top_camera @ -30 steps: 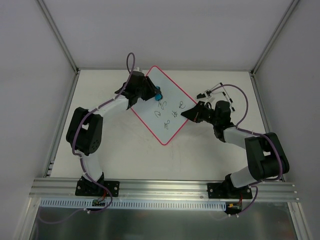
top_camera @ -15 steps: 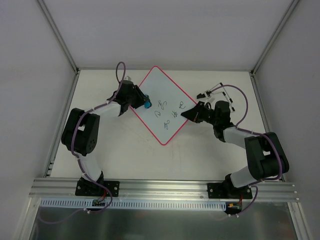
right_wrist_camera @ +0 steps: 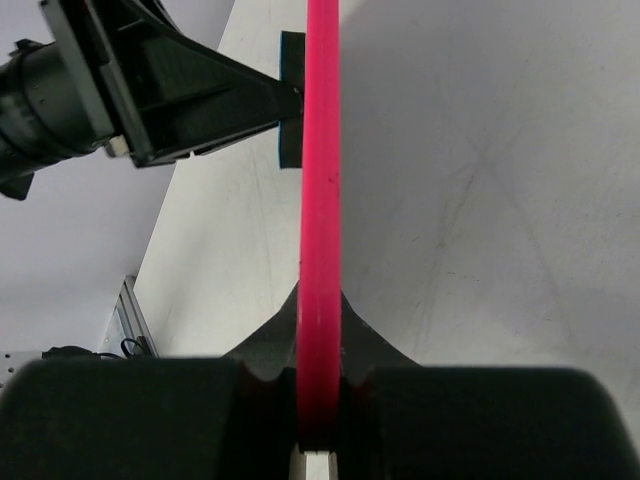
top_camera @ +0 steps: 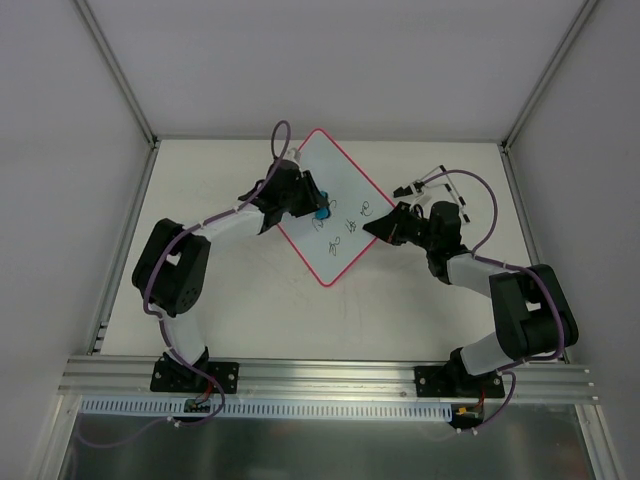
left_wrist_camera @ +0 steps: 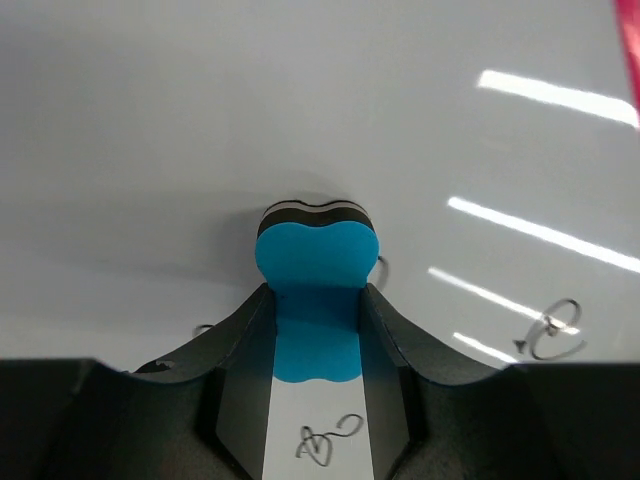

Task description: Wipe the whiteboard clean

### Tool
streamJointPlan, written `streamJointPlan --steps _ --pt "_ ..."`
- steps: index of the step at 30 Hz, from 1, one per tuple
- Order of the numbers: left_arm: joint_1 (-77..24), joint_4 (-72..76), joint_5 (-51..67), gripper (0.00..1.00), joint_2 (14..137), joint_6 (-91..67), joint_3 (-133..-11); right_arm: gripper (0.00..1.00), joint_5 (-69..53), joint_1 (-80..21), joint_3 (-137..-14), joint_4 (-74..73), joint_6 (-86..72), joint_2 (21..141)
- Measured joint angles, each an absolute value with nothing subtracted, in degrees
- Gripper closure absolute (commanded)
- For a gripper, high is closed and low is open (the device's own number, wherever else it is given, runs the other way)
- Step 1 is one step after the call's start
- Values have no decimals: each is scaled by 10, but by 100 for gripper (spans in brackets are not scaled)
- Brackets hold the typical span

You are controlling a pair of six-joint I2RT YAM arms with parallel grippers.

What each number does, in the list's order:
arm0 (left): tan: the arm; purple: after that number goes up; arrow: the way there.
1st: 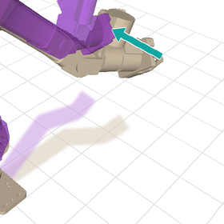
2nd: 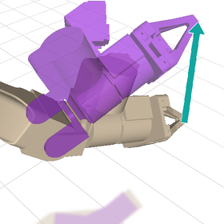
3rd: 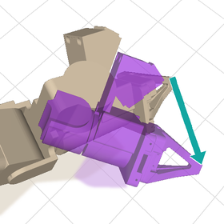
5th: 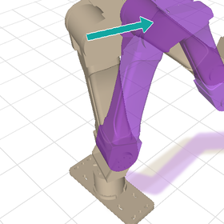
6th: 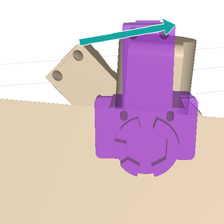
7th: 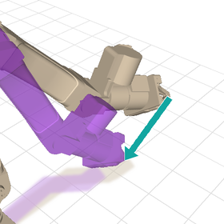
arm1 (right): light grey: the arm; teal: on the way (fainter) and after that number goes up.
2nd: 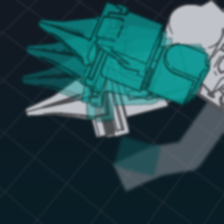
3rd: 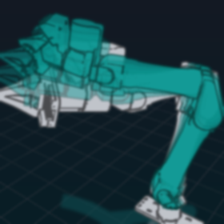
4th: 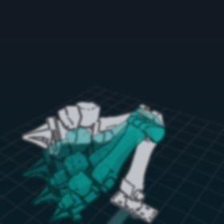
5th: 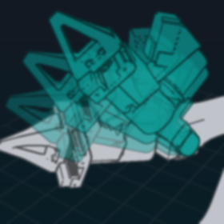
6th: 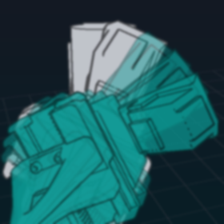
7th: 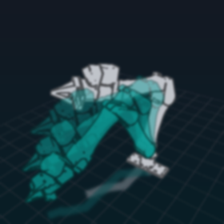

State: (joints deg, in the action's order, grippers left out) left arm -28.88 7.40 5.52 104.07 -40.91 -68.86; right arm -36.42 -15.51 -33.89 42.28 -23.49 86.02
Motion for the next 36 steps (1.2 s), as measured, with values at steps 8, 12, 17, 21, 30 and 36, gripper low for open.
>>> streamJointPlan --steps 8,12,17,21,30,36 --pt "-361 65 37 100 1055 -364 -745 100 -351 -154 -339 421 -243 860" --pt "-362 65 30 100 1055 -363 -745 100 -349 -154 -339 421 -244 860" --pt "-348 93 30 100 1047 -377 -708 100 -347 -154 -338 418 -245 860" --pt "-327 123 30 100 1029 -392 -642 100 -347 -154 -338 417 -246 860" --pt "-292 183 32 100 1012 -409 -553 100 -347 -154 -337 418 -246 860" --pt "-299 188 28 100 1012 -405 -554 100 -347 -154 -337 418 -246 860"
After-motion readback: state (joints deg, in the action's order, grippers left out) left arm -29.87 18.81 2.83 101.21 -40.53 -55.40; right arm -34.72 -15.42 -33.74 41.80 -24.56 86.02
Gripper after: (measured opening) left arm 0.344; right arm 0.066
